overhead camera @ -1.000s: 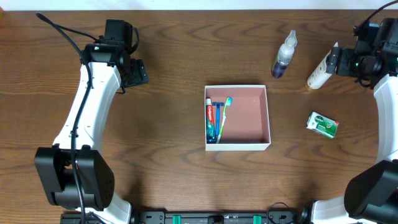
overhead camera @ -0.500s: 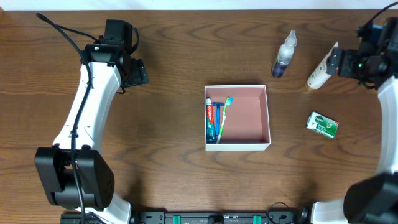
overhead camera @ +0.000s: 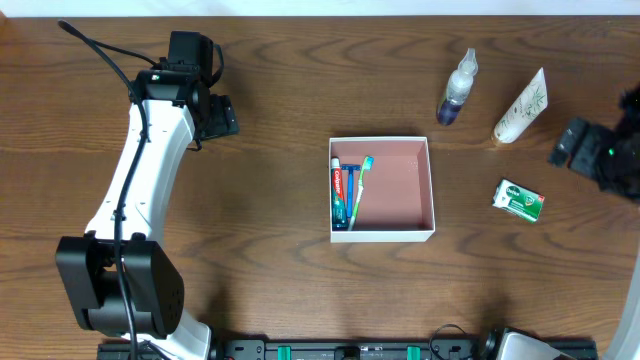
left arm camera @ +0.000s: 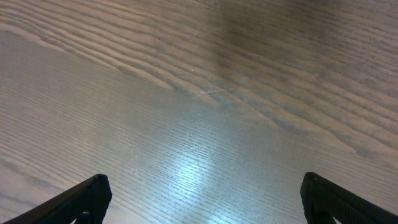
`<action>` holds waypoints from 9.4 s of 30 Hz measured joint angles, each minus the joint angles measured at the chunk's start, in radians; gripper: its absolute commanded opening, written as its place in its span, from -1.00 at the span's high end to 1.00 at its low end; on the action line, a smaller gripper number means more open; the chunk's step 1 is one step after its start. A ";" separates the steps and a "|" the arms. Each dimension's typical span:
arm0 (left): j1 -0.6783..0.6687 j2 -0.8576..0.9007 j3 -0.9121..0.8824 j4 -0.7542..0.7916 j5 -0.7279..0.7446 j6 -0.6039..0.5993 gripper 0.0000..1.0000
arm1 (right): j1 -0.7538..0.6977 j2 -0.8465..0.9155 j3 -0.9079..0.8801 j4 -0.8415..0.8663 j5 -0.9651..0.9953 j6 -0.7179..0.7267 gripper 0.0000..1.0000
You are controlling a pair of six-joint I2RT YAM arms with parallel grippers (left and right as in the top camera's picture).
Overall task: Pack container
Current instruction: 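Lower right gripper over the green Dettol soap bar, then close right gripper on the Dettol soap bar and lift it, then carry the soap bar left and lower it into the box, then set the soap upright beside the toothbrush and open right gripper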
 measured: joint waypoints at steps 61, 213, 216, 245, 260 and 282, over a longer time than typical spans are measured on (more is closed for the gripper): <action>0.000 0.000 0.000 0.000 0.000 0.000 -0.96 | -0.077 0.321 -0.554 0.579 -0.080 1.294 -0.98; 0.000 0.000 0.000 0.000 0.000 0.000 -0.96 | 0.694 -0.088 -0.557 0.665 -0.222 -0.011 0.69; 0.000 0.000 0.000 0.000 0.000 0.000 -0.96 | 0.729 -0.038 -0.557 0.669 -0.229 -0.056 0.67; 0.000 0.000 0.000 0.000 0.000 0.000 -0.96 | 0.827 0.125 -0.561 0.714 -0.088 0.264 0.46; 0.000 0.000 0.000 0.000 0.000 0.000 -0.96 | 0.827 0.287 -0.561 0.804 -0.045 0.311 0.39; 0.000 0.000 0.000 0.000 0.000 0.000 -0.96 | 0.827 0.373 -0.561 0.854 -0.041 0.310 0.37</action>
